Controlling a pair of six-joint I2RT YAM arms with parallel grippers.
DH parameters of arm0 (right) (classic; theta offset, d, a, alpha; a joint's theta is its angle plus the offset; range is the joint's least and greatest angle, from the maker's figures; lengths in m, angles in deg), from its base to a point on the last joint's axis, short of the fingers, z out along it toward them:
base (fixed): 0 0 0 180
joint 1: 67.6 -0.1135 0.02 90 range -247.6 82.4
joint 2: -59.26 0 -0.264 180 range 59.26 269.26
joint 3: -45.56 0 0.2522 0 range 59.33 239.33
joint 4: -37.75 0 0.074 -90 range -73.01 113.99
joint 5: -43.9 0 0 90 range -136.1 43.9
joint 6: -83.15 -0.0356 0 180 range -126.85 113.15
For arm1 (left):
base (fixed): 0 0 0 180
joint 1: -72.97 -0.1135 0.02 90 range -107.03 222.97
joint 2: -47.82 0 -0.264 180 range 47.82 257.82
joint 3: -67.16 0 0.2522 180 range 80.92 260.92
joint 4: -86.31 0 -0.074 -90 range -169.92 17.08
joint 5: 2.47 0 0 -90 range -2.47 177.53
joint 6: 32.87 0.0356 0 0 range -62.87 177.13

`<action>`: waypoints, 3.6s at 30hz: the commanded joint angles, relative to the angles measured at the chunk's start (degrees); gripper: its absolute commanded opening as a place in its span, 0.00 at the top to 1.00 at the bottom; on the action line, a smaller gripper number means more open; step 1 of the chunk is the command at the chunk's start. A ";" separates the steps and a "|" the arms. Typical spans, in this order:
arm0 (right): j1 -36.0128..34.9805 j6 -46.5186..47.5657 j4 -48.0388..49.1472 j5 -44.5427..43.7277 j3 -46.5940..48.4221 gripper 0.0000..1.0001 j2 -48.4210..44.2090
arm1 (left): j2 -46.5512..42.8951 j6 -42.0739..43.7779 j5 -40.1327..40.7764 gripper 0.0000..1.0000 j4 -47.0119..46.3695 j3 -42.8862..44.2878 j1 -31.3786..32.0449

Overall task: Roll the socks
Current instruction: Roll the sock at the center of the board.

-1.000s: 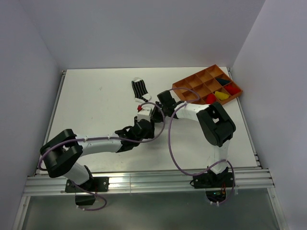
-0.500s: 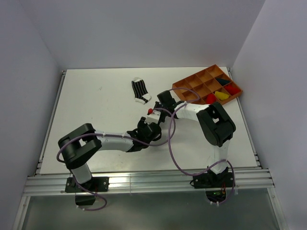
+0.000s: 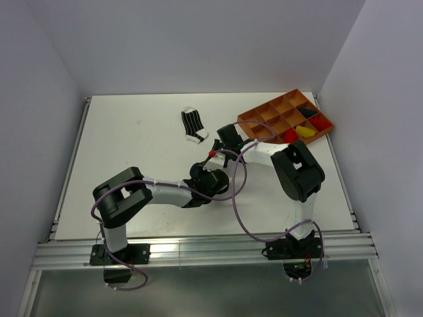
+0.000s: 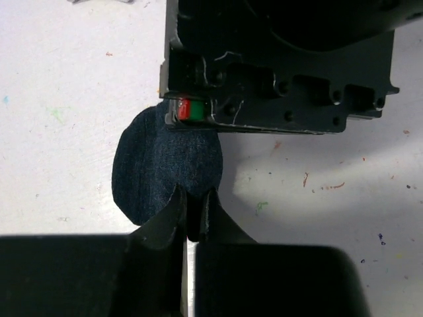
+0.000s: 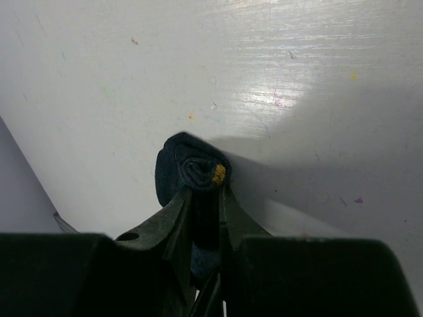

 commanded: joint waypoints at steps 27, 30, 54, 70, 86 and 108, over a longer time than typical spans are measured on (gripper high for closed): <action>1.25 -4.78 14.00 1.44 -8.85 0.34 -6.29 | -5.59 -29.51 -67.69 0.99 -18.68 -17.00 -30.58; 1.07 -5.23 14.09 1.44 -8.33 0.35 -4.71 | -4.27 -29.86 -68.22 0.99 -18.95 -16.83 -30.76; 0.81 -0.22 1.44 -3.31 -3.41 1.00 -1.63 | -16.20 -20.65 -51.38 0.54 -8.86 -15.70 -25.50; -0.16 1.10 -3.14 -2.17 -0.42 1.00 -0.57 | -11.22 0.80 -2.92 0.51 -0.58 -2.42 -0.61; -0.25 1.36 -3.75 -0.58 0.20 1.00 -1.01 | 3.98 -0.24 -2.48 0.63 4.06 3.03 0.36; -0.16 -2.41 10.39 -2.96 -9.81 0.32 -10.15 | -10.76 -14.04 -39.88 0.99 -0.92 -6.89 -15.01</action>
